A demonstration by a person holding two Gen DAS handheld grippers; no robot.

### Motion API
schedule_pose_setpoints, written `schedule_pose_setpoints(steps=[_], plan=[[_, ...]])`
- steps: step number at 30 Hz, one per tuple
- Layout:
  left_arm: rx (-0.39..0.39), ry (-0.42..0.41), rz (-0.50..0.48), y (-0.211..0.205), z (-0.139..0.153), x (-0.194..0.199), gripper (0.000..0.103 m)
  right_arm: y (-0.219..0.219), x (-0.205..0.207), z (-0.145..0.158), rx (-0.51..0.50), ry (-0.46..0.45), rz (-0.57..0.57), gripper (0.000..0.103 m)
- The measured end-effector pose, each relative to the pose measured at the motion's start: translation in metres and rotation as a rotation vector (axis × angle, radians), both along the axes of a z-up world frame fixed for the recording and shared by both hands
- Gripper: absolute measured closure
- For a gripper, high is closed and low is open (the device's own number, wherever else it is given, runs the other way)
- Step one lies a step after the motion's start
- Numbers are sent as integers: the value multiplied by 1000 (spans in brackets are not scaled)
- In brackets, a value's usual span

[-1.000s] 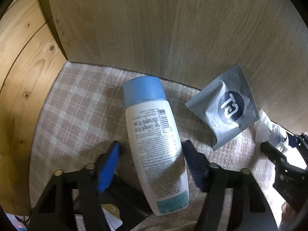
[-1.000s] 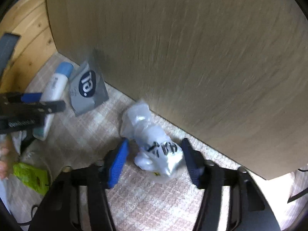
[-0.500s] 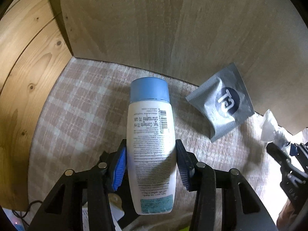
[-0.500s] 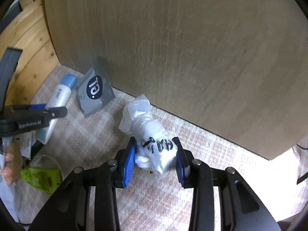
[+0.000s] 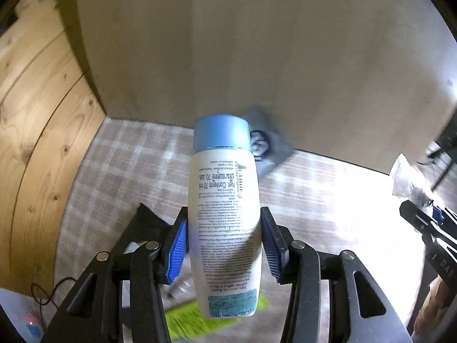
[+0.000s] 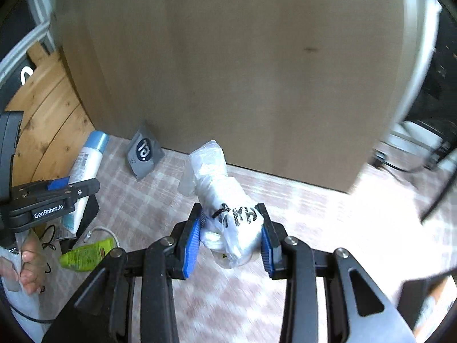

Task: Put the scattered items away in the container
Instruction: 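Carry bag and blue-capped bottle over the black box and open both tools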

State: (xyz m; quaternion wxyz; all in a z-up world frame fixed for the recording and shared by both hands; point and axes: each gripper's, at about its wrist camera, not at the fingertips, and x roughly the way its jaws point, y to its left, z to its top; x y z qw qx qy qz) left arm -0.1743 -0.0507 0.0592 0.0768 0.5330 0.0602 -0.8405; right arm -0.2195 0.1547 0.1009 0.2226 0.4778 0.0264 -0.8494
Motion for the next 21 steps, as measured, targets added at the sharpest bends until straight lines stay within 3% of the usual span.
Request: schedule_pose_setpoints(steps=[6,21], plan=[[0,38,-113,65,36,4,58,84,34,33,27,30,-112,68],[26,77,-446,268,81,63,58,285,133,54,29,16,-421,68]])
